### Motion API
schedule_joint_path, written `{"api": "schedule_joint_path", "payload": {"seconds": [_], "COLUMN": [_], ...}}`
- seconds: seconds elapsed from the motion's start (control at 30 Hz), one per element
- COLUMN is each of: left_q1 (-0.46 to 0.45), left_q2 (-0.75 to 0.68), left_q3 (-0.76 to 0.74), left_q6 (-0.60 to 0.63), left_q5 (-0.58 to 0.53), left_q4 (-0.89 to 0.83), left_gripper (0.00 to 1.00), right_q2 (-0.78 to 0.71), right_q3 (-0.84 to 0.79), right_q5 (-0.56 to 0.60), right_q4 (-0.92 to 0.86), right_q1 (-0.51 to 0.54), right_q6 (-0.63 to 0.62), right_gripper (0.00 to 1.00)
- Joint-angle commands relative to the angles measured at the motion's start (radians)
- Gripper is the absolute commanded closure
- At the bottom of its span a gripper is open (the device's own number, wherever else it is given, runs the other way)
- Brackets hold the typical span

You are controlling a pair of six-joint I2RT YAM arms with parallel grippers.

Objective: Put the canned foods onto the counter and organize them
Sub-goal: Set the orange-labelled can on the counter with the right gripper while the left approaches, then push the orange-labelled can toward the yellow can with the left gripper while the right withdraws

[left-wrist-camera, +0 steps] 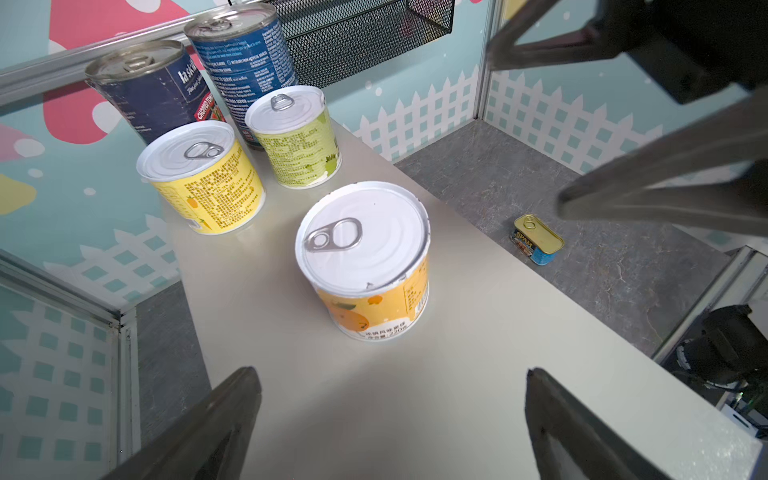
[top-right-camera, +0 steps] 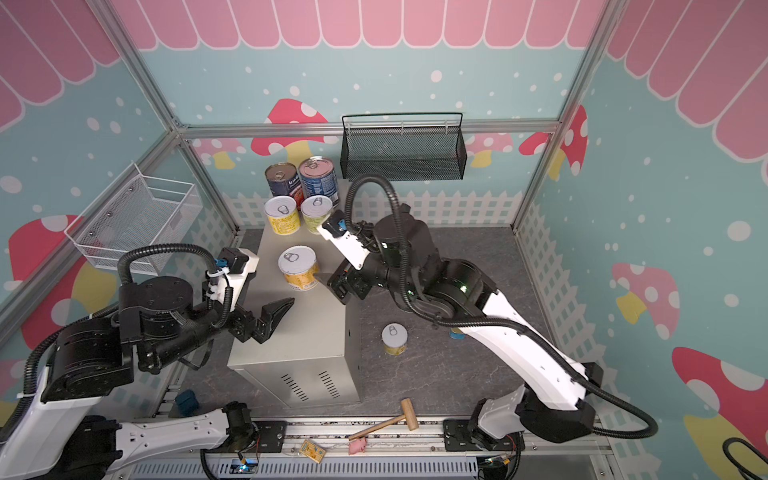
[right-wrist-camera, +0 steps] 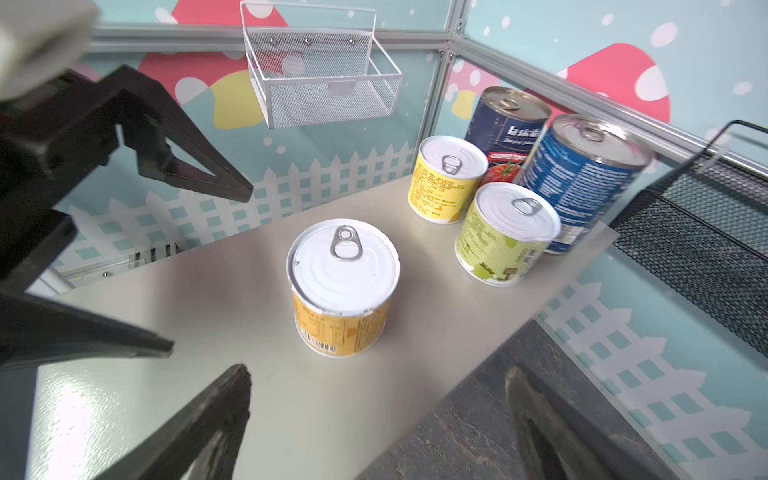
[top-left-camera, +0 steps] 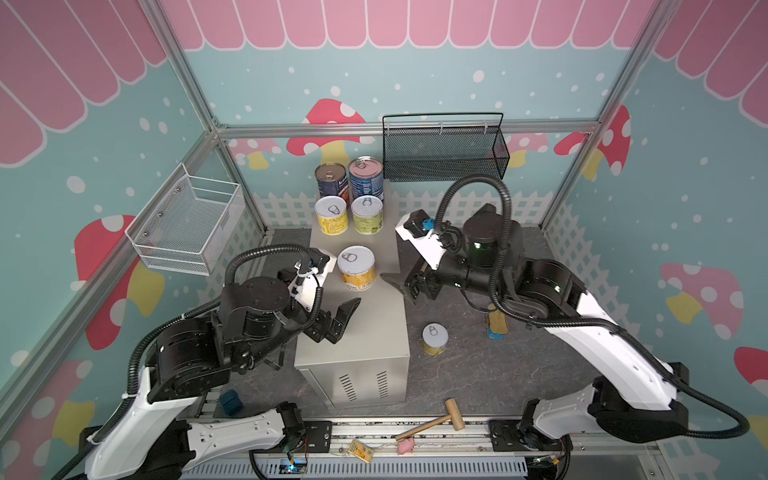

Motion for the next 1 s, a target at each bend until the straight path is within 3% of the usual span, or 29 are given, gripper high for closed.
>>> {"api": "schedule_joint_path", "payload": {"seconds": [0.0,0.23,0.97], "left_q1": [0.07,0.21,0.447], "left_q2": [0.03,0.069,0.063], "left_q3": [-0.02,-0.041,-0.151], "left_q6": [-0.023,-0.054,0.04], "left_q5": [0.095,0.232,0.395], "left_q4": [0.073,0.14,0.241], "left_gripper": [0.01,0.01,0.15], "right_q2": [-0.088,-0.225,-0.21], "right_q3": [-0.128,-0.316,-0.452], "right_q5": [0.06,0.041,-0.088], "right_q4": [0.093,0.141,0.32], "right_q1": [0.004,0.004,0.003], "right_q6": [0.03,0.04,-0.034], "right_gripper": [0.03,0.02,0.02]}}
